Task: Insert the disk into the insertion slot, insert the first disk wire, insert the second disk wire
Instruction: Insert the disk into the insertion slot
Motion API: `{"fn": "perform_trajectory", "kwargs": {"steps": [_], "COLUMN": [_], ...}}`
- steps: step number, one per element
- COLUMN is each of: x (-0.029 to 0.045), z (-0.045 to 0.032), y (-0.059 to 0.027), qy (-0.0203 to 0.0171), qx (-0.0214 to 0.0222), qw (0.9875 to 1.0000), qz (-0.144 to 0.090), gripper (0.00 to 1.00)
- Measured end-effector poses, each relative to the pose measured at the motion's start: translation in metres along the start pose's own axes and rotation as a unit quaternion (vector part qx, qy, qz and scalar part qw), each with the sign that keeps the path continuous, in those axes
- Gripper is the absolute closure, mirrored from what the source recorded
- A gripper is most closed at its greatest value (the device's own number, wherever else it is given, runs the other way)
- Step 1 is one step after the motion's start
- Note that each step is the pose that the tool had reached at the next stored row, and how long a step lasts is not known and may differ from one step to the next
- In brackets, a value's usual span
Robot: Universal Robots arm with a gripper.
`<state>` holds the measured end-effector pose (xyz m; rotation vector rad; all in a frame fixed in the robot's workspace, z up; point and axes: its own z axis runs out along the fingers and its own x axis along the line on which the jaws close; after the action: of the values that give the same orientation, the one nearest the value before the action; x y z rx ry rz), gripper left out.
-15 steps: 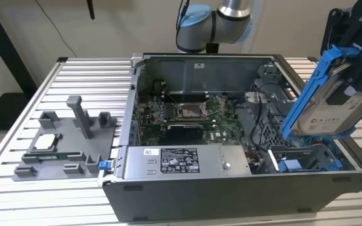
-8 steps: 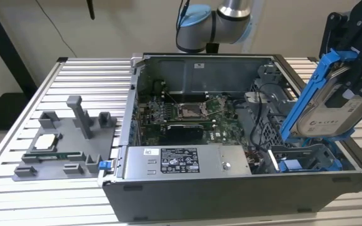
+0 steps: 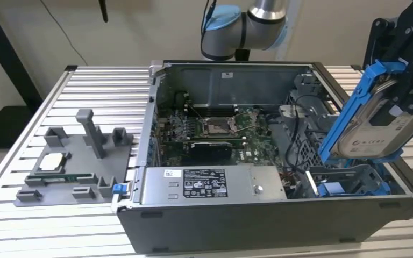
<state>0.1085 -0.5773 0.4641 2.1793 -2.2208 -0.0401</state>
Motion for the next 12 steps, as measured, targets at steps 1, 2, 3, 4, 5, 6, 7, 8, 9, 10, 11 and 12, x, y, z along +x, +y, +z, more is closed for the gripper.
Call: {"fn": "perform_trajectory", "kwargs": {"steps": [1, 2, 3, 4, 5, 6, 7, 8, 9, 10, 11, 12], "x": [0.0001, 0.0001, 0.0002, 0.0003, 0.0003, 0.0003, 0.0004, 0.0004, 0.0004, 0.0004, 0.0003, 0.0003], "z": [0.0003, 0.0005, 0.0009, 0.0011, 0.0014, 0.0015, 0.0018, 0.0018, 0.0018, 0.0019, 0.0022, 0.0025], "y": [0.0000, -0.0001, -0.0001, -0.0001, -0.0001, -0.0001, -0.0001, -0.0001, -0.0002, -0.0001, -0.0002, -0.0002], "qy": [0.0001, 0.0001, 0.0000, 0.0000, 0.0000, 0.0001, 0.0000, 0.0000, 0.0000, 0.0000, -0.0001, -0.0001], "qx": [0.0000, 0.0000, 0.0000, 0.0000, 0.0000, 0.0000, 0.0000, 0.0000, 0.0000, 0.0000, 0.0000, 0.0000], "qw": [1.0000, 1.0000, 1.0000, 1.0000, 1.0000, 1.0000, 1.0000, 1.0000, 1.0000, 1.0000, 1.0000, 1.0000], "qz": [0.000, 0.000, 0.000, 0.000, 0.000, 0.000, 0.000, 0.000, 0.000, 0.000, 0.000, 0.000], "gripper": [1.00, 1.00, 1.00, 1.00, 1.00, 1.00, 1.00, 1.00, 1.00, 1.00, 1.00, 1.00]}}
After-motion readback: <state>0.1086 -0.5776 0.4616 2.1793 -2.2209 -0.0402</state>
